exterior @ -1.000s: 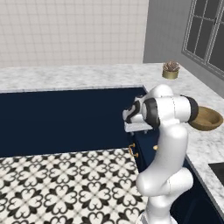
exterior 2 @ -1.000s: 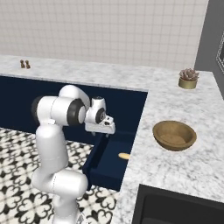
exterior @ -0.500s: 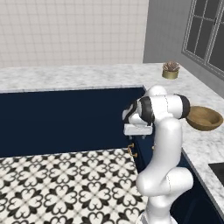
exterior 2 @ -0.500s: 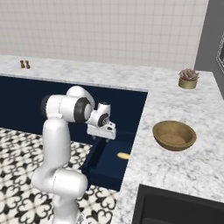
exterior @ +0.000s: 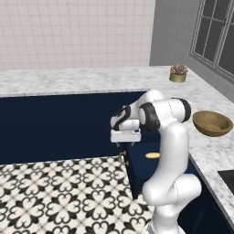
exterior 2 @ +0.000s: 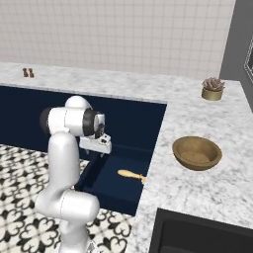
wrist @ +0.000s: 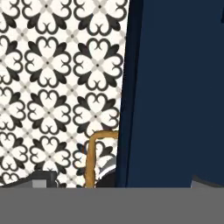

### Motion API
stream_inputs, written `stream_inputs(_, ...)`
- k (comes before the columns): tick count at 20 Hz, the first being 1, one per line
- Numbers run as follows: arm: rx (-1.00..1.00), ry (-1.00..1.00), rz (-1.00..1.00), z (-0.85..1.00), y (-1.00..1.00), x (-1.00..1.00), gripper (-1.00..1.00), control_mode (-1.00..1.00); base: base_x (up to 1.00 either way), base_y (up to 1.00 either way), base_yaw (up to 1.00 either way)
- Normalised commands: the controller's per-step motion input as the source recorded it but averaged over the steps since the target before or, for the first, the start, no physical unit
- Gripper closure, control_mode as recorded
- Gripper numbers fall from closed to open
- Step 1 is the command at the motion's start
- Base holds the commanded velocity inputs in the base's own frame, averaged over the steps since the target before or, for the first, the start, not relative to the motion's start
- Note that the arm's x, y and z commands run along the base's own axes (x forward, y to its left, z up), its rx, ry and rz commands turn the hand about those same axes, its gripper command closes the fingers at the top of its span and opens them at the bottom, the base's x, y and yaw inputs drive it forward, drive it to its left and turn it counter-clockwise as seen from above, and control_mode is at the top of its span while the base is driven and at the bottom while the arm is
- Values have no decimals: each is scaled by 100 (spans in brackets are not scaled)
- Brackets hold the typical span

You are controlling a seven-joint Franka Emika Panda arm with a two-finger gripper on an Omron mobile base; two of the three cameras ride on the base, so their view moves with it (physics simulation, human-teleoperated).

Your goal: Pick the pizza cutter from the drawer and place it on the counter.

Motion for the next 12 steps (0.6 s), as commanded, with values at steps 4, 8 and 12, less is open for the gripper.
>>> stream_inputs(4,0,0,0,2,100,18,-100,-100,0,0,0)
stream_inputs(8,0,0,0,51,100,7,-100,-100,0,0,0)
stream_inputs(12,4,-21,0,99,6,-17,-100,-100,0,0,0)
